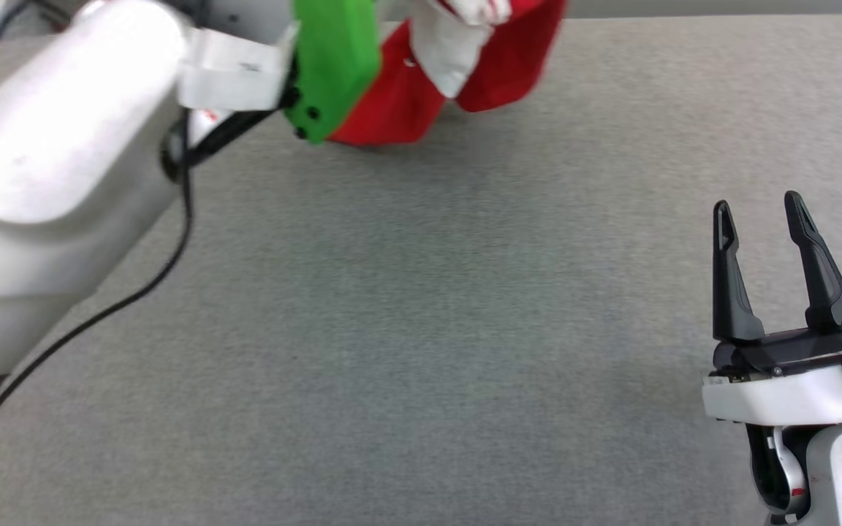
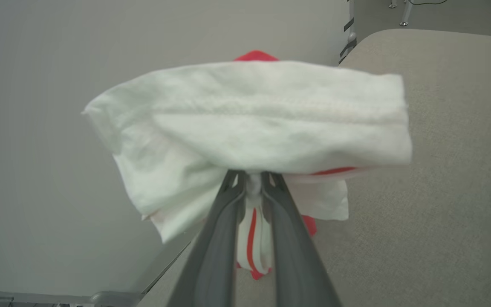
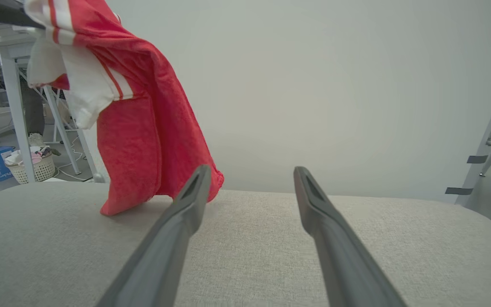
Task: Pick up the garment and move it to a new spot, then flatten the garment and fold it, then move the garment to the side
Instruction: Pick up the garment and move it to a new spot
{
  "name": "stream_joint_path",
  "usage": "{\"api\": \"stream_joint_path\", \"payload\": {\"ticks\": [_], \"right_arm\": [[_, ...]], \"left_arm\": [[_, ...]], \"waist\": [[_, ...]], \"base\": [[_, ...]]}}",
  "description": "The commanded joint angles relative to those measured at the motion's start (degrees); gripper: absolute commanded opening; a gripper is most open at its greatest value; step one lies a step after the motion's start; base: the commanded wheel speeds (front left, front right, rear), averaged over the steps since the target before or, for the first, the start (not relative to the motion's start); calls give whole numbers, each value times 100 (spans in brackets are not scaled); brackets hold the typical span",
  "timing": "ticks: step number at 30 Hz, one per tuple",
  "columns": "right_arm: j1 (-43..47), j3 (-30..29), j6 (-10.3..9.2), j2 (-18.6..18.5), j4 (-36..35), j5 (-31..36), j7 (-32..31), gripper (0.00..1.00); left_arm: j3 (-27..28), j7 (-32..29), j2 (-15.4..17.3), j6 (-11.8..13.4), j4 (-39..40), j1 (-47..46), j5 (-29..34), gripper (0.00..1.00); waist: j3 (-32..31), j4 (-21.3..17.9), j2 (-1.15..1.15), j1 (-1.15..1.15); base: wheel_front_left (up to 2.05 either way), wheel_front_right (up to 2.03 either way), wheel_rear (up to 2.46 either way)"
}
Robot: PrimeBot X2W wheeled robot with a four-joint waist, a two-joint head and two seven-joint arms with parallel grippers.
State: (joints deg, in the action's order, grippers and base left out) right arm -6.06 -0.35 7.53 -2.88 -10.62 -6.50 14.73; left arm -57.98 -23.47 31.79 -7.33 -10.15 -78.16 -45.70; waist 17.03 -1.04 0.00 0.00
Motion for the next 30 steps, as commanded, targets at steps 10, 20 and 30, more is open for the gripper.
{"api": "stream_joint_path", "payload": {"ticks": [10,20,30], "right_arm": [[61,-85,-4,0,32,-260,27,100],[68,-106,-4,0,32,-200,27,100],[158,-99,-4,0,86,-127,27,100]], "left_arm": [[-1286,312,-726,-15,-549,433,-274,0],[-1534,236,-1128,-15,-1002,2088,-107,0],[-1536,187,-1255,-15,-1199,3106,60,0]], "waist": [[58,-734,0,0],[64,-608,0,0],[-89,-449,0,0]], "base": [[0,0,0],[0,0,0],[0,0,0]]}}
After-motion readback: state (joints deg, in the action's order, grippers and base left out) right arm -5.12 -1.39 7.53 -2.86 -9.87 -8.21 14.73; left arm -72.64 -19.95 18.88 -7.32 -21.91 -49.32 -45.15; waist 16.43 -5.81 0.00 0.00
